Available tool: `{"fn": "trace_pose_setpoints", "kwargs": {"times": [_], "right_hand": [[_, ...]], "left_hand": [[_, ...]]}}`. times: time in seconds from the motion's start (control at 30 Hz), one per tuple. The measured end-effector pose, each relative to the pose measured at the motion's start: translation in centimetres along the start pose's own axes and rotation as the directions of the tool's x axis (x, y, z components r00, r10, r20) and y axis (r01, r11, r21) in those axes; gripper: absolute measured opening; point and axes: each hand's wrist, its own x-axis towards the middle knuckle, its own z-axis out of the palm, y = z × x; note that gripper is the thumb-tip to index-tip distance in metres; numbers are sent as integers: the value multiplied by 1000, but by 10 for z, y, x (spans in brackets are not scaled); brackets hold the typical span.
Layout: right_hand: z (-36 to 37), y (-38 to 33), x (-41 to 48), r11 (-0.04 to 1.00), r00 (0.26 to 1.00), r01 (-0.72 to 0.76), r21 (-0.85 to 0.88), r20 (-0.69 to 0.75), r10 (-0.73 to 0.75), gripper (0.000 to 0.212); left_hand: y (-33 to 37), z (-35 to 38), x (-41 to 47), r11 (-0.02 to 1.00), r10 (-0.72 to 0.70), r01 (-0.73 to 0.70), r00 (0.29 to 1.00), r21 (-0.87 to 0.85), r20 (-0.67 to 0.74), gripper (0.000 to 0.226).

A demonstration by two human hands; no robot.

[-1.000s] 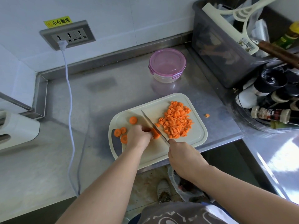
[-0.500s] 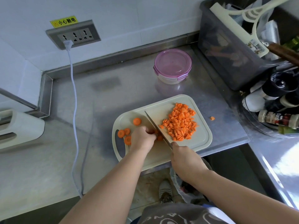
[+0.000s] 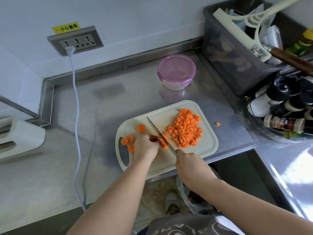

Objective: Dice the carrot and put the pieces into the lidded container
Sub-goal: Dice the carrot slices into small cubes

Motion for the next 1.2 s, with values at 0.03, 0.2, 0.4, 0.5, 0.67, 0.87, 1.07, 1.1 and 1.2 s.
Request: {"fn": "trace_pose_setpoints", "kwargs": {"times": [0.03, 0.2, 0.4, 0.5, 0.67, 0.87, 1.07, 1.1, 1.2], "right_hand": [[1, -1, 0, 1000, 1000, -1, -4, 2, 1, 16], [3, -1, 1, 994, 999, 37, -105, 18, -35, 22], [3, 0, 3, 995, 999, 26, -100, 25, -24, 20], [0, 1, 3, 996, 999, 17, -85, 30, -14, 20], [-8, -5, 2, 995, 998, 18, -101, 60, -12, 22], [-8, -9, 3, 994, 998, -29, -106, 58, 36, 22], [4, -2, 9, 995, 995, -76, -59, 66, 80, 27], [3, -2, 9, 996, 995, -77, -34, 58, 79, 25], [-2, 0, 6, 996, 997, -65, 58, 43, 62, 15]], "left_hand": [[1, 0, -1, 1000, -3, 3, 1000, 0, -1, 7], [3, -1, -3, 1000, 2, -2, 1000, 6, -10, 6], [3, 0, -3, 1000, -9, 8, 1000, -16, -24, 7], [1, 0, -2, 1000, -8, 7, 1000, -21, -24, 7], [-2, 1, 2, 999, -18, 17, 1000, -31, -13, 12], [-3, 1, 6, 1000, -29, 29, 1000, -9, -9, 11], [-4, 1, 6, 1000, -28, 28, 999, -2, -23, 16], [-5, 1, 6, 1000, -25, 25, 999, -9, -24, 14], [-5, 1, 5, 999, -16, 16, 1000, -29, -18, 11]]}}
